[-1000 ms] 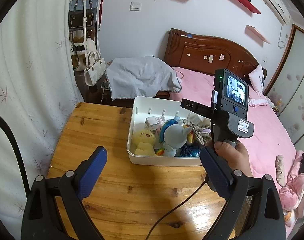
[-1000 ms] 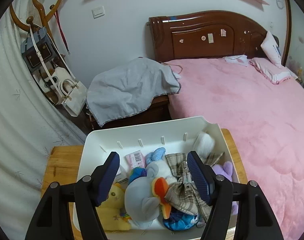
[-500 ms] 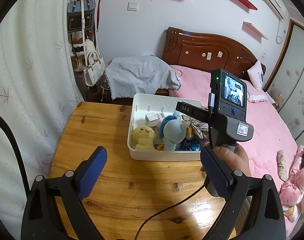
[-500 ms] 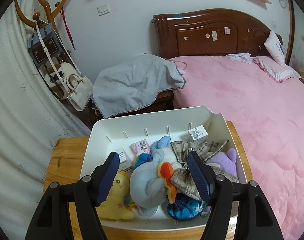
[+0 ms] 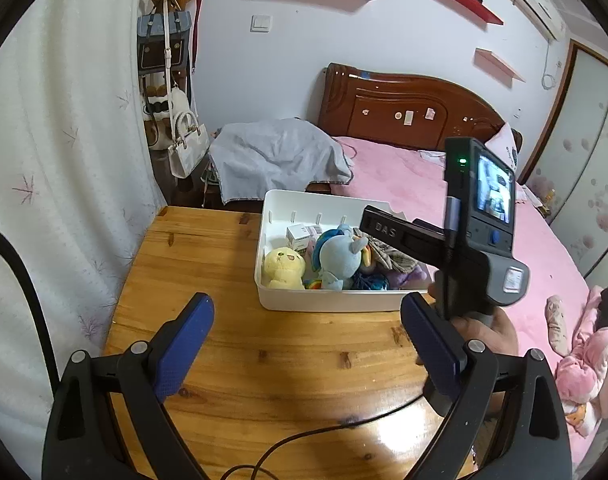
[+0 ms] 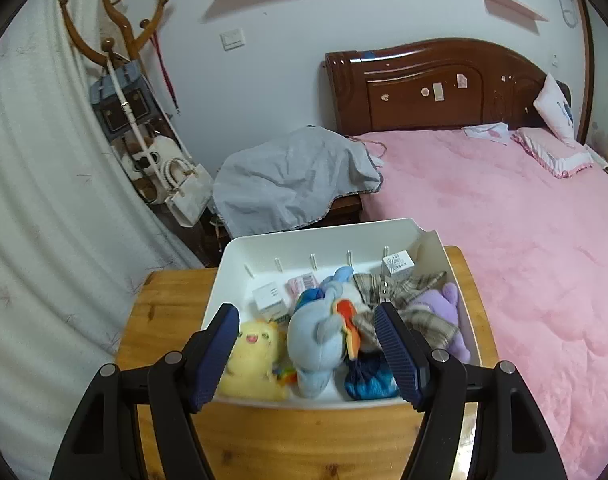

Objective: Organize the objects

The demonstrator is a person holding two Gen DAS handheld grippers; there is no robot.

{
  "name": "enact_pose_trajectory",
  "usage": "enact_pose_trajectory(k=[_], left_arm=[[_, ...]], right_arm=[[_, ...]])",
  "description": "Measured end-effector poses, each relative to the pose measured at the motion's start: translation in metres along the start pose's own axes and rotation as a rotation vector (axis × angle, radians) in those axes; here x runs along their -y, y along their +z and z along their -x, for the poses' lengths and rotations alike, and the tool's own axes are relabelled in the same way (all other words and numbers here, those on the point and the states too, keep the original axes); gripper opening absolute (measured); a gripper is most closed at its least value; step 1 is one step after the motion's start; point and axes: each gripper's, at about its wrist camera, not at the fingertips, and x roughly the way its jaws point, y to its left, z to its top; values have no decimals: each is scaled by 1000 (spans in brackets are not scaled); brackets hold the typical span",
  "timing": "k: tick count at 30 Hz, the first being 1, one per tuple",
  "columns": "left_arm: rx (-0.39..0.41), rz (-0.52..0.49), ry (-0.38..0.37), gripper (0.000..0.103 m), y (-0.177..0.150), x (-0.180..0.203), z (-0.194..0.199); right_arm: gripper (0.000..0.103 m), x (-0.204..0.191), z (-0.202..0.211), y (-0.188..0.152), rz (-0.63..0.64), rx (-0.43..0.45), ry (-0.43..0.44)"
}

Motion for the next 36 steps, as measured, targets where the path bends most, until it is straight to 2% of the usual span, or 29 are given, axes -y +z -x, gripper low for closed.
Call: enact_pose_trajectory(k=[6,10,13,18,24,29,36], left_arm=[[12,-16,5,96,-17,-2,24],[23,-19,-1,96,-28,-5,38],[25,-24,0,96,-36,-9,44],[6,-32,1,96,-52,-16,47],[-24,-54,-4,96,-71,-21,53],[-43,-85,11,96,-87,-23,56],[-113,-41,46,96,-108,-32,48]], right_arm=[[71,7,60,-27,-12,49,73],[72,10,101,-48,2,93,86],[79,12,128,-66,5,118,73],[79,5,160,-95,39,123,18],[80,-6,182,-126,71,111,-38],[80,-14,188,-148,94,68,-40],[80,-28,200,-179,134,45,-83]])
